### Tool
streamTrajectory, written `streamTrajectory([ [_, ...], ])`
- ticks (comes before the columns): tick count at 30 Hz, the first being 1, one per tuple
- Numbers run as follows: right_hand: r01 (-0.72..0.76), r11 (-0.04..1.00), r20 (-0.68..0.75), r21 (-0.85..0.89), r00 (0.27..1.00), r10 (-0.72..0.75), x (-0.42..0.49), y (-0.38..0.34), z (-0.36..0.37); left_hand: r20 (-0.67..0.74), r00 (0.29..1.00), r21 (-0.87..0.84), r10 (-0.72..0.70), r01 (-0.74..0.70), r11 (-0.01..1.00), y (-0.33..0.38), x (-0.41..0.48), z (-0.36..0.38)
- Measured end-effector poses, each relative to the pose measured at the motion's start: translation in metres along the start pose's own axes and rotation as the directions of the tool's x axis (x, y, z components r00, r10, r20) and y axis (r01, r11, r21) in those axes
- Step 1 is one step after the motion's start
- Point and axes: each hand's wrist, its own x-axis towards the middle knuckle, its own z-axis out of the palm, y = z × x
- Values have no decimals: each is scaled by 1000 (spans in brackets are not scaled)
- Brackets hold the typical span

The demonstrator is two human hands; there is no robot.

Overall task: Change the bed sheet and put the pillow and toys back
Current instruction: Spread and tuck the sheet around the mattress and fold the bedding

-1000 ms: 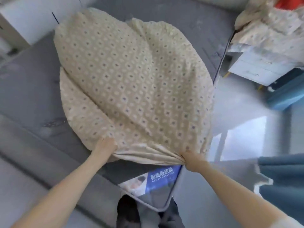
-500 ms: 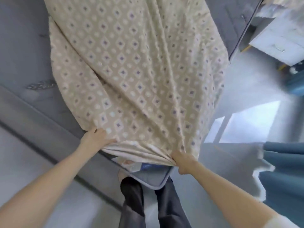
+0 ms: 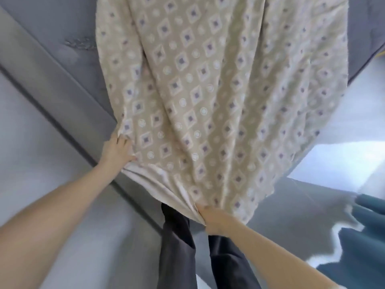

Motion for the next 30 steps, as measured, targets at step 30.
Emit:
streamTrajectory([
  [30, -188, 883, -183, 430, 940, 289, -7, -41, -60, 56, 971, -943, -233, 128, 307, 3, -31, -52],
])
